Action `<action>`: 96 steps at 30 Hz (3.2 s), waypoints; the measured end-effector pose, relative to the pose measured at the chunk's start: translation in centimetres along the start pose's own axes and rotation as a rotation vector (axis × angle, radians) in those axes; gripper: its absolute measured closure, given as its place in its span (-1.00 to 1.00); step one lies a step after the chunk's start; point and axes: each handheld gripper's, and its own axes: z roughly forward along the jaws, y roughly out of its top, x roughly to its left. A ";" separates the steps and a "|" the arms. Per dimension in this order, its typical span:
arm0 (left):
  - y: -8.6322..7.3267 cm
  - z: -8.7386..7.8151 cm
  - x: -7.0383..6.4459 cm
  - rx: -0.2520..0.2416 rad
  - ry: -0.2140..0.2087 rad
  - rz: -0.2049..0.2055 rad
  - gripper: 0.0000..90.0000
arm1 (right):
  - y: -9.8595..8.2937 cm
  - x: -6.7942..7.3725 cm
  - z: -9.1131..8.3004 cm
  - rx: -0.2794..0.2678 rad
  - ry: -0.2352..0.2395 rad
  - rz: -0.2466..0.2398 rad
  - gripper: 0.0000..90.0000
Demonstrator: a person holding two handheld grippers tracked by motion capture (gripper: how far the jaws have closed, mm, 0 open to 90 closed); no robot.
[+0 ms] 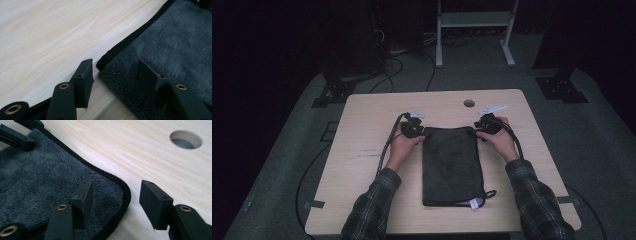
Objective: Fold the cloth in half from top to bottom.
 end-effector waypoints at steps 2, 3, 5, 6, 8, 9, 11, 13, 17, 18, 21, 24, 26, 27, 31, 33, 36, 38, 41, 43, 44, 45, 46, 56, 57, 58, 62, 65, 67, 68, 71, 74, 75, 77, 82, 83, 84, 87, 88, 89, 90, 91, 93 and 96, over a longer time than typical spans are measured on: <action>-0.1 0.0 0.1 -0.007 -0.006 0.002 0.06 | -0.1 0.0 0.5 0.017 0.002 -0.003 -0.08; -0.1 0.0 0.1 -0.006 -0.011 0.008 0.10 | -0.2 0.0 0.7 0.021 0.004 -0.013 -0.08; 0.0 0.0 0.0 -0.007 -0.016 0.022 0.21 | -0.4 0.0 1.0 0.032 0.012 -0.015 -0.08; 0.0 0.0 0.0 -0.008 -0.024 0.024 0.27 | -0.5 0.0 1.1 0.034 0.016 -0.010 -0.08; 0.0 0.0 -0.1 -0.001 -0.040 0.020 0.44 | -0.7 0.0 1.2 0.020 0.030 -0.005 0.02; 0.1 0.0 -0.2 0.001 -0.047 0.014 0.53 | -0.8 0.1 1.2 0.011 0.035 -0.005 0.08; 0.1 0.1 -0.3 0.005 -0.058 -0.001 0.69 | -1.0 0.1 1.0 -0.001 0.043 -0.001 0.32; 0.2 0.1 -0.4 0.012 -0.059 0.000 0.77 | -1.2 0.1 0.9 -0.002 0.074 0.025 0.58; 0.3 0.1 -0.5 0.013 -0.051 -0.003 0.82 | -1.2 0.3 0.9 0.004 0.087 0.038 0.77; 0.3 0.1 -0.4 0.011 -0.050 -0.008 0.82 | -1.2 0.3 0.9 0.006 0.085 0.040 0.78; 0.4 0.0 -0.3 -0.002 -0.036 -0.014 0.85 | -1.0 0.5 0.9 0.016 0.071 0.046 0.80; 0.8 -0.4 -0.2 -0.021 -0.027 -0.012 0.86 | -0.4 0.5 0.7 0.011 0.043 0.043 0.81; 1.4 -0.9 0.0 -0.047 -0.016 -0.007 0.86 | 0.2 0.4 0.4 -0.003 0.040 0.038 0.81; 1.7 -1.2 0.1 -0.061 -0.010 -0.002 0.86 | 0.7 0.4 0.2 -0.018 0.034 0.033 0.81; 3.0 -2.6 0.3 -0.121 0.000 0.030 0.86 | 1.8 0.2 -0.7 -0.062 0.034 0.035 0.81; 3.3 -3.3 0.3 -0.142 -0.010 0.043 0.86 | 2.4 0.2 -1.3 -0.084 0.033 0.029 0.81; 3.2 -4.1 0.2 -0.157 -0.049 0.052 0.86 | 2.5 0.4 -2.3 -0.110 0.047 0.019 0.81; 2.9 -4.5 0.0 -0.163 -0.070 0.059 0.86 | 2.1 0.7 -2.9 -0.137 0.068 0.019 0.81; 2.2 -5.1 -0.2 -0.162 -0.108 0.057 0.86 | 1.3 1.3 -3.6 -0.148 0.093 0.011 0.81; 1.7 -5.3 -0.6 -0.153 -0.128 0.058 0.86 | 0.8 1.7 -3.9 -0.151 0.106 0.009 0.81; 1.4 -5.5 -0.8 -0.150 -0.138 0.062 0.86 | 0.6 1.9 -4.0 -0.150 0.113 0.006 0.81; 1.2 -5.6 -1.0 -0.151 -0.144 0.060 0.86 | 0.3 2.1 -4.2 -0.151 0.117 0.001 0.81; 1.0 -5.7 -1.2 -0.149 -0.153 0.061 0.86 | 0.1 2.2 -4.4 -0.151 0.120 0.000 0.81; -1.0 -8.1 -3.0 -0.183 -0.219 0.067 0.85 | -1.4 4.0 -6.6 -0.182 0.164 -0.031 0.81; -1.1 -8.3 -3.1 -0.184 -0.225 0.067 0.85 | -1.4 4.2 -6.9 -0.183 0.172 -0.033 0.81; -1.4 -8.6 -3.3 -0.189 -0.236 0.065 0.85 | -1.5 4.3 -7.1 -0.182 0.175 -0.038 0.81; -2.0 -9.4 -4.0 -0.178 -0.258 0.071 0.85 | -2.1 5.2 -8.1 -0.183 0.196 -0.062 0.81; -2.8 -9.8 -4.7 -0.164 -0.265 0.085 0.85 | -2.9 5.9 -8.5 -0.173 0.212 -0.071 0.80; -3.4 -9.9 -5.3 -0.158 -0.270 0.085 0.85 | -3.6 6.4 -8.7 -0.158 0.220 -0.075 0.80; -3.7 -9.9 -5.5 -0.152 -0.273 0.084 0.85 | -3.8 6.6 -8.8 -0.154 0.222 -0.077 0.80; -4.6 -10.2 -6.3 -0.140 -0.286 0.091 0.85 | -4.6 7.2 -9.2 -0.143 0.231 -0.080 0.80; -5.2 -10.6 -6.9 -0.133 -0.298 0.092 0.84 | -5.4 7.9 -9.6 -0.137 0.242 -0.083 0.80; -5.5 -10.7 -7.2 -0.126 -0.300 0.097 0.84 | -5.6 8.0 -9.7 -0.137 0.242 -0.083 0.80; -6.0 -10.8 -7.8 -0.112 -0.304 0.109 0.84 | -6.1 8.4 -9.9 -0.130 0.245 -0.083 0.80; -6.7 -11.3 -8.6 -0.099 -0.316 0.124 0.83 | -7.4 9.3 -10.6 -0.129 0.249 -0.088 0.79; -6.8 -11.4 -8.7 -0.099 -0.319 0.123 0.83 | -7.6 9.5 -10.7 -0.131 0.254 -0.084 0.79; -7.0 -11.4 -8.8 -0.096 -0.323 0.122 0.83 | -7.9 9.7 -10.8 -0.128 0.259 -0.081 0.79; -7.5 -11.4 -9.1 -0.074 -0.328 0.126 0.82 | -8.7 10.4 -11.2 -0.120 0.271 -0.085 0.77; -7.8 -11.3 -9.1 -0.062 -0.333 0.125 0.81 | -8.9 10.5 -11.2 -0.115 0.273 -0.083 0.77; -8.0 -11.2 -9.2 -0.050 -0.335 0.124 0.80 | -9.3 10.7 -11.1 -0.099 0.273 -0.085 0.76; -8.3 -11.0 -9.3 -0.030 -0.335 0.126 0.77 | -9.5 10.8 -11.1 -0.090 0.275 -0.087 0.74; -8.5 -10.9 -9.3 -0.019 -0.335 0.129 0.75 | -9.9 10.9 -11.0 -0.073 0.276 -0.088 0.72; -8.8 -10.8 -9.4 -0.014 -0.338 0.124 0.67 | -10.5 11.0 -10.9 -0.050 0.270 -0.092 0.66; -8.7 -11.5 -9.5 -0.026 -0.328 0.121 0.49 | -10.8 10.9 -11.3 -0.054 0.273 -0.081 0.55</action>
